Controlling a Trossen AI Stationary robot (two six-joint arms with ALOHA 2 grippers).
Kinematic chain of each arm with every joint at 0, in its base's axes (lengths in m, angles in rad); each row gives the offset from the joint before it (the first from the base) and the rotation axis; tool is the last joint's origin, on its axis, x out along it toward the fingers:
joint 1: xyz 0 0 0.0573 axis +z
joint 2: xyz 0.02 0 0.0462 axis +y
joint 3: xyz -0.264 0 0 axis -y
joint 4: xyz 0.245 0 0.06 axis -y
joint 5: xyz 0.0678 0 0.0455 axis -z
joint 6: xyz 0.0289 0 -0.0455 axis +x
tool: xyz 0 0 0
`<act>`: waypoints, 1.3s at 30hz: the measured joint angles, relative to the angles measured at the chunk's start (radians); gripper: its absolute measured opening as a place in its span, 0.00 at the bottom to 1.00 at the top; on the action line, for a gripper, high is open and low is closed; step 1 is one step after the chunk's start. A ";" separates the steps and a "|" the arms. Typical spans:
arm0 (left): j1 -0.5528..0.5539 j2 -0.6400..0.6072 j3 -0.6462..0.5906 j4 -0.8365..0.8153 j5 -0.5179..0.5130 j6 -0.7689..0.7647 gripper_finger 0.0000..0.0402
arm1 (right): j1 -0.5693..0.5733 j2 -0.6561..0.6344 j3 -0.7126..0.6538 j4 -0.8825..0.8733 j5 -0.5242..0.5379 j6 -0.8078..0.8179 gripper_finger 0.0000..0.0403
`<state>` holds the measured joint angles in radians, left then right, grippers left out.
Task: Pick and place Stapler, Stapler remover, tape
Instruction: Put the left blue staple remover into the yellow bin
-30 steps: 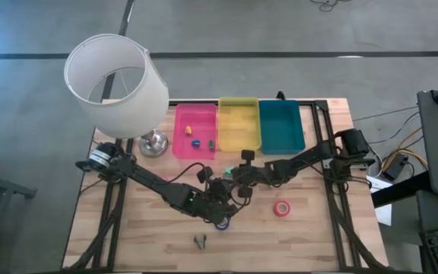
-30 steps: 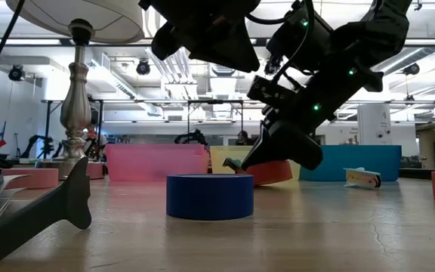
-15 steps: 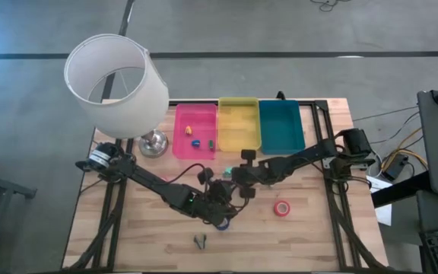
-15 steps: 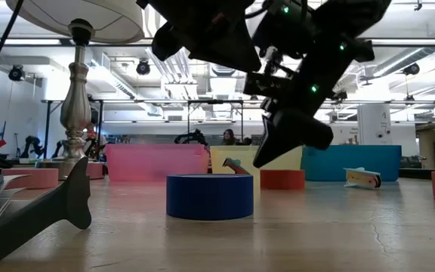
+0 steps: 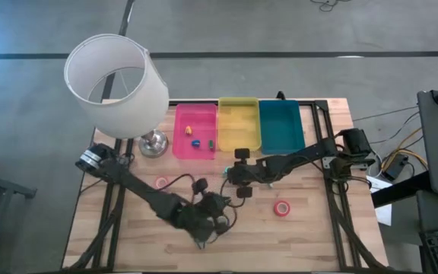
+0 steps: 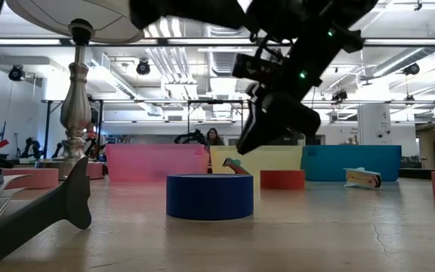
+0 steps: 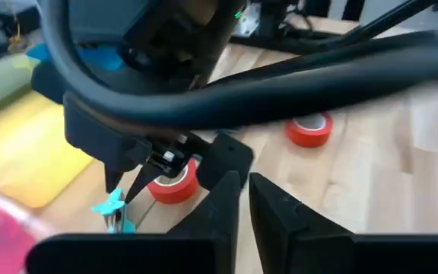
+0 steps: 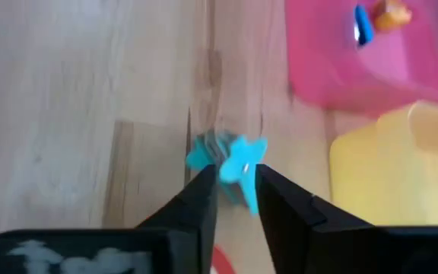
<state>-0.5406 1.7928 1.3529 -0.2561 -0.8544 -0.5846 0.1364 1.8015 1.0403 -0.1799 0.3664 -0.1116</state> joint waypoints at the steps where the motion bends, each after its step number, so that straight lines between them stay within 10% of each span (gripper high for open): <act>1: -0.014 -0.014 0.000 -0.019 -0.008 -0.003 0.08 | 0.000 0.000 0.008 0.000 -0.001 -0.002 0.25; 28: -0.159 -0.110 -0.002 -0.299 -0.161 -0.191 0.07 | -0.092 0.158 0.012 0.144 -0.108 -0.085 0.42; 39: -0.159 -0.109 -0.052 -0.307 -0.161 -0.234 0.07 | -0.093 0.144 0.021 0.073 -0.171 -0.106 0.22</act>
<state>-0.6994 1.6840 1.3005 -0.5630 -1.0157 -0.8188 0.0433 1.9458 1.0611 -0.1064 0.1957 -0.2176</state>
